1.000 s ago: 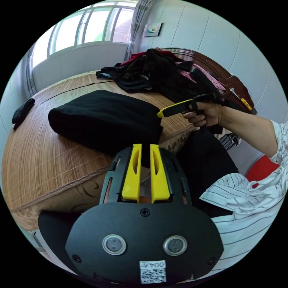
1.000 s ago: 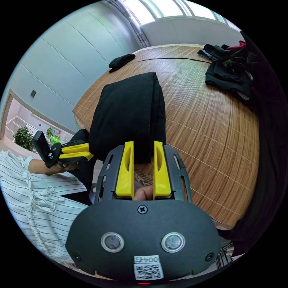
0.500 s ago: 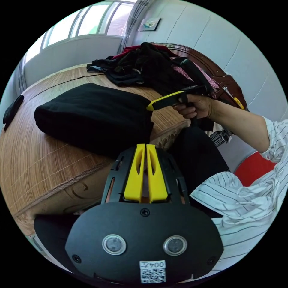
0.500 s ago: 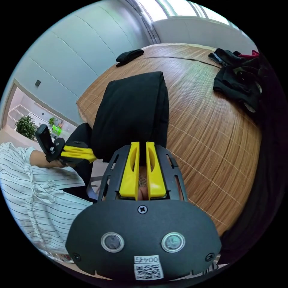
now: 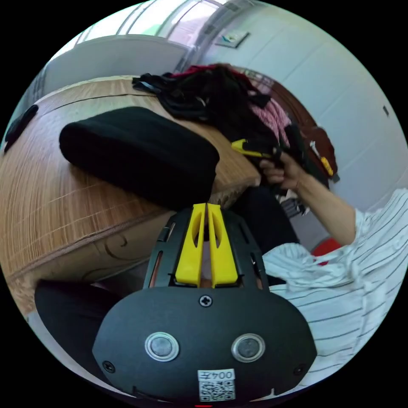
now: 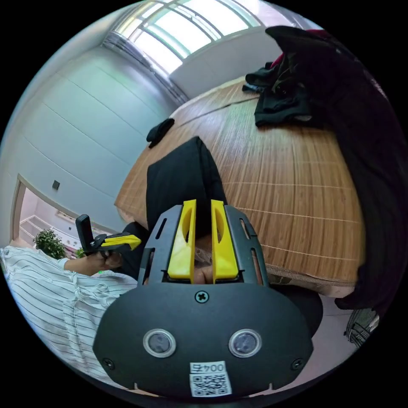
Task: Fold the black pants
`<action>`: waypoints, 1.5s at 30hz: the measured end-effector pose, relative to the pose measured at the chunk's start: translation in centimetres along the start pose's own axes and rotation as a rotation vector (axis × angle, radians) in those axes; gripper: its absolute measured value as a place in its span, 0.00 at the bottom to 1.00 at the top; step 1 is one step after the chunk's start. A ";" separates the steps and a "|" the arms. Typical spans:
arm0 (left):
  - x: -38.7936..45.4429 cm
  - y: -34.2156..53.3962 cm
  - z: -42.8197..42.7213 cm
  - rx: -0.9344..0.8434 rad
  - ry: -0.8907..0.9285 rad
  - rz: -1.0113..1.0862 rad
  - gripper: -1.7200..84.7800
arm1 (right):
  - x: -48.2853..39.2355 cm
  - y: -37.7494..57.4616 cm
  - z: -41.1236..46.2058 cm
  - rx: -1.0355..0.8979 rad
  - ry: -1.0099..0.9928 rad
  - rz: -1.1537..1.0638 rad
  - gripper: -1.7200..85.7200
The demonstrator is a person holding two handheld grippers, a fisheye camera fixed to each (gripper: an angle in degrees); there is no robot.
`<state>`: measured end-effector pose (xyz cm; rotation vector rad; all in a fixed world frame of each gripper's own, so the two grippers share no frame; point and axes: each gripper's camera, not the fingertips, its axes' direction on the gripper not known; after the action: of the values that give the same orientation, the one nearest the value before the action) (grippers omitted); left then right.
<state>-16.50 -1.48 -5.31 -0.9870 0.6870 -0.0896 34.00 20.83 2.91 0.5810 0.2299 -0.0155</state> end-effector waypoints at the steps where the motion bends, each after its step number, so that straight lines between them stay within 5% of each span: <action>1: 0.1 -1.1 -1.3 0.076 0.014 -0.023 0.03 | -0.8 0.1 -0.4 0.034 -0.005 -0.008 0.08; 6: 2.0 -8.4 0.2 0.160 -0.155 0.018 0.03 | -7.1 -1.5 2.9 0.089 0.154 -0.125 0.02; 10: 2.2 -9.8 7.6 -0.042 -0.384 0.091 0.03 | -11.0 -0.6 10.6 -0.116 0.382 -0.270 0.04; 19: 1.7 -10.0 6.8 -0.012 -0.122 -0.006 0.03 | -10.4 0.1 10.6 -0.102 0.231 -0.128 0.06; 25: 5.0 -12.2 0.4 0.301 -0.301 -0.031 0.03 | -15.3 2.4 8.2 0.117 0.286 -0.205 0.07; 30: 3.6 -14.3 6.2 -0.010 -0.505 0.011 0.03 | -18.1 7.0 15.2 0.022 0.318 -0.314 0.07; 38: 6.8 -13.5 5.5 0.159 -0.468 -0.008 0.02 | -18.5 7.1 15.8 0.032 0.268 -0.306 0.06; 45: 7.5 -16.6 4.2 0.066 -0.313 0.004 0.02 | -19.9 6.5 16.7 0.013 0.311 -0.330 0.08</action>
<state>-4.40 -10.59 5.67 -0.9117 0.3960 0.0455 18.63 16.14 24.35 0.5518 0.6269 -0.2475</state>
